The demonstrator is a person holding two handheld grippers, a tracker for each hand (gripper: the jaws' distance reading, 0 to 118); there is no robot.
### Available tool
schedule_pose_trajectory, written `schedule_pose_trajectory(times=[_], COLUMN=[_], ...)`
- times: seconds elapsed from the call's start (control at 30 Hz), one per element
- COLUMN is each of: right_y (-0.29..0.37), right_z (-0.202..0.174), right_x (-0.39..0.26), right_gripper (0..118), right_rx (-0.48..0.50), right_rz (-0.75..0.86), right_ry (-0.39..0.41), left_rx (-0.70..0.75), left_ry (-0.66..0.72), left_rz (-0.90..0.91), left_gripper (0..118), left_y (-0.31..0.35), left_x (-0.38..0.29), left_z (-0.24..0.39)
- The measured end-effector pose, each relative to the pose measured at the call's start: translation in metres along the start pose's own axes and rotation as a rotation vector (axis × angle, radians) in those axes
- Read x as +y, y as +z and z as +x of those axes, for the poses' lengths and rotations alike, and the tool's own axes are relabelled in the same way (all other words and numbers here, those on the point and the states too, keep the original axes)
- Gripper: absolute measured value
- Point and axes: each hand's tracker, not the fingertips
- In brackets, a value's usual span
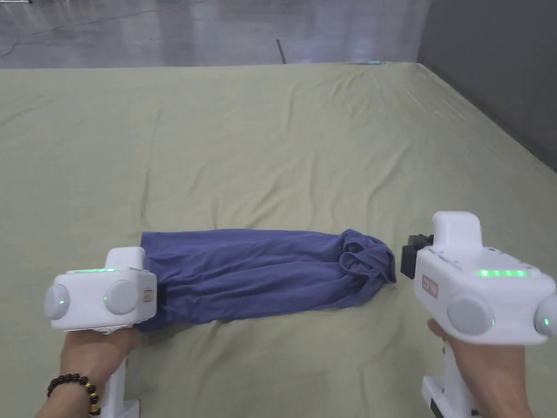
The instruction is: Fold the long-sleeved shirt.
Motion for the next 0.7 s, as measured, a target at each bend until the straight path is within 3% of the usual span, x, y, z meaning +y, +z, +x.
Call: schedule_pose_trajectory(times=[0.03, 0.07, 0.2, 0.37, 0.4, 0.43, 0.47, 0.53, 0.6, 0.7], right_y=[-0.014, -0.031, -0.088, -0.148, -0.157, -0.165, -0.164, -0.152, -0.130, -0.099], right_z=[0.005, 0.007, 0.004, -0.026, -0.031, -0.035, -0.042, -0.041, -0.036, -0.034], right_x=[0.007, 0.012, 0.012, -0.017, -0.023, -0.030, -0.037, -0.033, -0.026, -0.004], right_gripper=[100, 110, 109, 107, 101, 82, 45, 26, 20, 19], right_rx=[0.010, 0.021, 0.096, 0.143, 0.141, 0.121, 0.108, 0.117, 0.176, 0.198], right_rz=[-0.046, -0.076, -0.220, -0.480, -0.504, -0.497, -0.463, -0.391, -0.308, -0.172], right_ry=[0.005, 0.015, 0.066, 0.168, 0.181, 0.198, 0.198, 0.132, 0.045, 0.052], left_rx=[-0.004, -0.005, -0.007, -0.017, -0.019, -0.020, -0.022, -0.008, -0.011, -0.060], left_ry=[-0.005, -0.009, -0.005, 0.019, 0.020, 0.027, 0.030, 0.010, 0.000, 0.033], left_rz=[0.011, 0.016, 0.038, 0.032, 0.032, 0.033, 0.031, -0.114, -0.074, 0.036], left_gripper=[12, 12, 12, 12, 12, 12, 12, 12, 12, 12], left_y=[0.001, 0.002, 0.007, 0.011, 0.010, 0.010, 0.009, 0.006, 0.004, 0.016], left_x=[0.007, 0.010, 0.024, 0.020, 0.020, 0.020, 0.018, -0.046, -0.018, 0.058], left_z=[0.003, 0.003, 0.005, 0.010, 0.011, 0.013, 0.015, 0.011, 0.011, 0.035])
